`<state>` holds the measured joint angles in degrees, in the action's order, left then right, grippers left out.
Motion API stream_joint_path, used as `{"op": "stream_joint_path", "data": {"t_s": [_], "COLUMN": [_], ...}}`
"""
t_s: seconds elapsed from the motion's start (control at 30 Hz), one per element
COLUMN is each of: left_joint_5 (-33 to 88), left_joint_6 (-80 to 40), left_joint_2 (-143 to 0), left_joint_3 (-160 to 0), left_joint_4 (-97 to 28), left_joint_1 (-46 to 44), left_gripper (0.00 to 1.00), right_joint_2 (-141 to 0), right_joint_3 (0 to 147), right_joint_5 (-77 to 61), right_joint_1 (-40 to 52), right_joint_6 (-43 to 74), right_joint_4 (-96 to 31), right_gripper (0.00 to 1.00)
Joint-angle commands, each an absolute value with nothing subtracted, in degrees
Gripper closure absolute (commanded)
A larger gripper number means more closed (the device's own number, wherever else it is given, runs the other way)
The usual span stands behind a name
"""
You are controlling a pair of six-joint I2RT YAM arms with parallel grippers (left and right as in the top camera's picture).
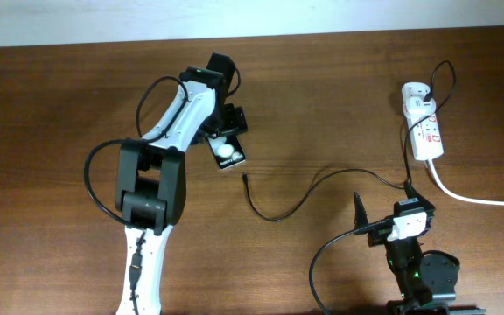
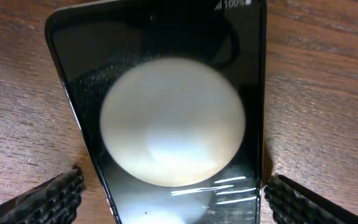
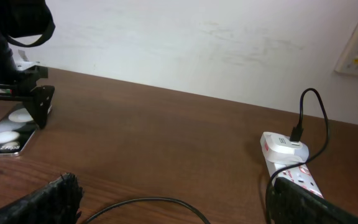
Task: Plug charger to phone and switch on socket
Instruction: 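Close the left gripper on the phone's top edge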
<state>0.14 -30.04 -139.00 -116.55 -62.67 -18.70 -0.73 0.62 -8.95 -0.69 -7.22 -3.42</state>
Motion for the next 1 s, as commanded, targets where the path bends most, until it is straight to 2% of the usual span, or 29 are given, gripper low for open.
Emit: {"op": "stream_joint_path", "data": {"t_s": [0.0,0.37,0.7,0.97], "left_joint_5": [2.15,1.69,1.69,1.69], "left_joint_6": [-30.83,-30.81,-29.85,-19.66], "left_joint_2": [-142.91,-143.04,-143.02,-143.02], "left_joint_3": [-117.03,-117.16,-123.50,-123.59], "left_joint_4": [-62.96,-62.17,-68.23,-69.95], "left_joint_1": [-18.70,-18.70,-18.70,-18.70], "left_gripper": [0.05,0.21,0.23,0.27], "right_joint_2": [-0.43,-0.43,-0.43,-0.43], "right_joint_3": [0.32,0.32,0.32,0.32], "right_joint_5": [-8.73,-8.73,-8.73,-8.73], "right_joint_1": [-0.38,-0.38,-0.38,-0.38], "right_joint_6": [-6.61,-6.61,-6.61,-6.61], "right_joint_4": [-3.70,-3.70,-3.70,-3.70], "right_gripper": [0.01,0.01,0.01,0.01]}}
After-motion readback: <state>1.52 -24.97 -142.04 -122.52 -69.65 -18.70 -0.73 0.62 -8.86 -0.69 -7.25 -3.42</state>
